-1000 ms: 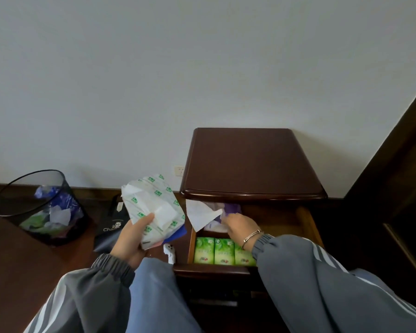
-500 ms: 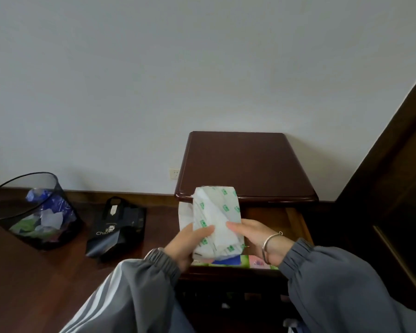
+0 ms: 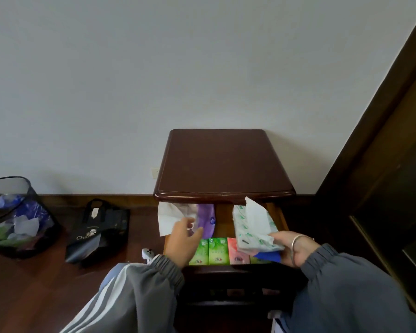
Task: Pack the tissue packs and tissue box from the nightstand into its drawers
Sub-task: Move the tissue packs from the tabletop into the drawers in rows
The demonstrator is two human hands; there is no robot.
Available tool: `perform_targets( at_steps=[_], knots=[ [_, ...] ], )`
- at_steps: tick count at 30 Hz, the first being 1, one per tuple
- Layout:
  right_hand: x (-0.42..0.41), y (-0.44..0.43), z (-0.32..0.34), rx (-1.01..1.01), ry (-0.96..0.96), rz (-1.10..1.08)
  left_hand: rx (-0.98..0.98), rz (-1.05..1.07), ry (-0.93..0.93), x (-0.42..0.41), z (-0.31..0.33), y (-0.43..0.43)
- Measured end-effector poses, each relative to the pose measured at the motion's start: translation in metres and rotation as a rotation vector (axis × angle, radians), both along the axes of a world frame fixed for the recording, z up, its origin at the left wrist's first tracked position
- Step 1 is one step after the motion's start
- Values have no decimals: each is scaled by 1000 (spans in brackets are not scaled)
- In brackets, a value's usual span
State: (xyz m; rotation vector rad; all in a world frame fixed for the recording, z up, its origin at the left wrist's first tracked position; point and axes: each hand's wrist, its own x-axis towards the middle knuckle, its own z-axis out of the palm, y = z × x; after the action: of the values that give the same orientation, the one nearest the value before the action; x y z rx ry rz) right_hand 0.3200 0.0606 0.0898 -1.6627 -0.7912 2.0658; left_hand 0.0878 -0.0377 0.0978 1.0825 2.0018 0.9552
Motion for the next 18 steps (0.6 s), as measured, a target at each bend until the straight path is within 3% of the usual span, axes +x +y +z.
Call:
perform_targets(
  at_steps=[2,6,10,18],
  knots=[
    [1,13,-7,16,-13,-21,1,65,187,-25,-10,-5],
    [-24,34,-17,82,-154,30,-217,148,374,-50,-32,-17],
    [-54,47,-26,205,-379,89,-342,54,428,-48,-53,-24],
    [-62,57,-53,427,-576,98,-370,-12,469,-46,-61,-26]
  ],
)
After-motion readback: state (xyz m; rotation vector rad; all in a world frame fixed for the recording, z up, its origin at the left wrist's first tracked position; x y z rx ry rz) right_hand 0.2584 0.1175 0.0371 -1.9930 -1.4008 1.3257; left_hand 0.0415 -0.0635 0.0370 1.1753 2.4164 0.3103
